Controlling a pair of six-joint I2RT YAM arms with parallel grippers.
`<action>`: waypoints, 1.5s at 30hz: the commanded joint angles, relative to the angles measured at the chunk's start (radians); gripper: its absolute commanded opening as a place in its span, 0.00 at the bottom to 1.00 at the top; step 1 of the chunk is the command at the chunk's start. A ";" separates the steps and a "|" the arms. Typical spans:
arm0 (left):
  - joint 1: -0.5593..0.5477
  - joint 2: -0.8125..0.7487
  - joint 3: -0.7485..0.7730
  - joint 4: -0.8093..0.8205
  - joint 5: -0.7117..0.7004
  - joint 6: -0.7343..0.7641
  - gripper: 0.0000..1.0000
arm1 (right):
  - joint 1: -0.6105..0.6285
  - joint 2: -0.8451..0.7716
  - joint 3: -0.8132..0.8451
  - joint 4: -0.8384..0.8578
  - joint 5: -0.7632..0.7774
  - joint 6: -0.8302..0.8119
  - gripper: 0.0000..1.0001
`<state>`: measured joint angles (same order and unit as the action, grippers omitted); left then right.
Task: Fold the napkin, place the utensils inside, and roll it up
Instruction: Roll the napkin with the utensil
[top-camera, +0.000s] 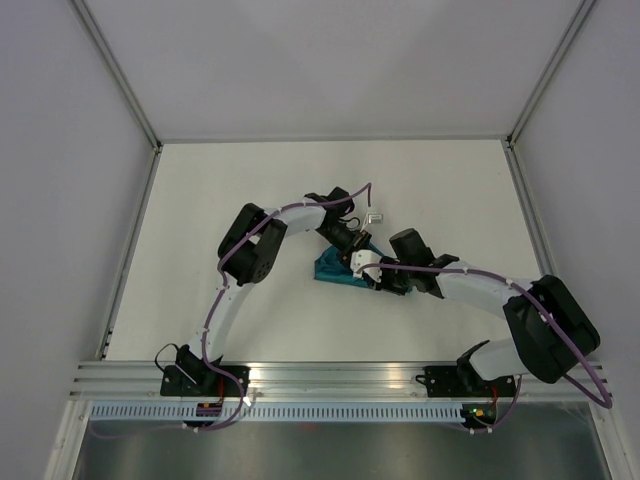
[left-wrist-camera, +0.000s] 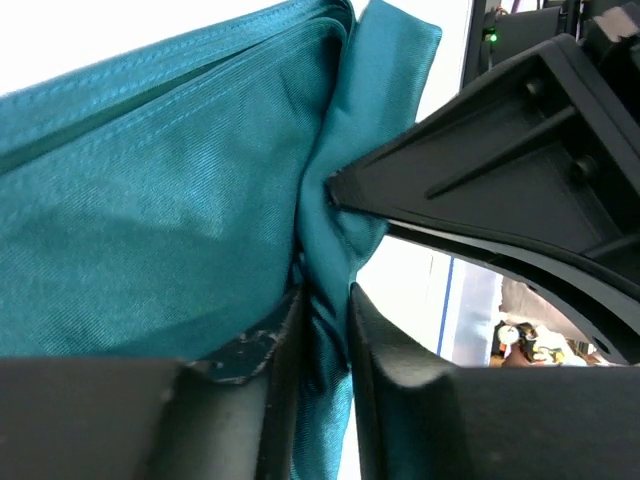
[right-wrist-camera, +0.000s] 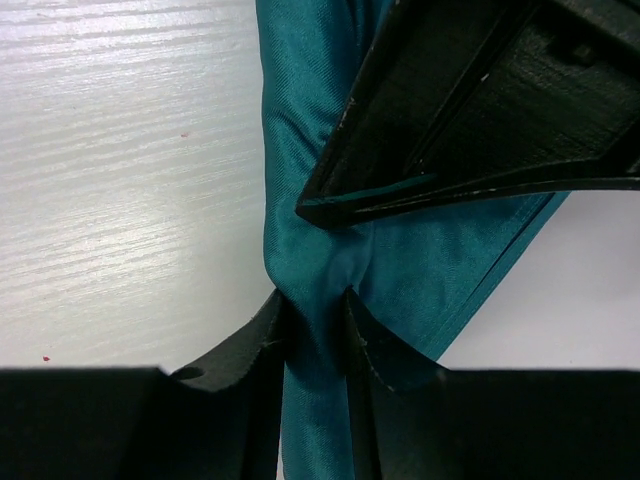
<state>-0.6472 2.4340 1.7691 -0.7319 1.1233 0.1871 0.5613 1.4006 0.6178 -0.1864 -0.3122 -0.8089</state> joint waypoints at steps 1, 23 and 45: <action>-0.006 -0.010 0.024 -0.032 -0.121 0.009 0.35 | 0.002 0.034 0.003 0.002 0.036 -0.010 0.21; 0.113 -0.598 -0.446 0.710 -0.574 -0.331 0.51 | -0.305 0.624 0.701 -0.895 -0.439 -0.317 0.15; -0.302 -0.632 -0.724 0.901 -1.050 0.222 0.59 | -0.370 1.048 1.129 -1.159 -0.473 -0.305 0.15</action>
<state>-0.9329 1.7580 1.0237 0.1360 0.1459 0.2836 0.1917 2.3913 1.7420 -1.4338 -0.8806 -1.0767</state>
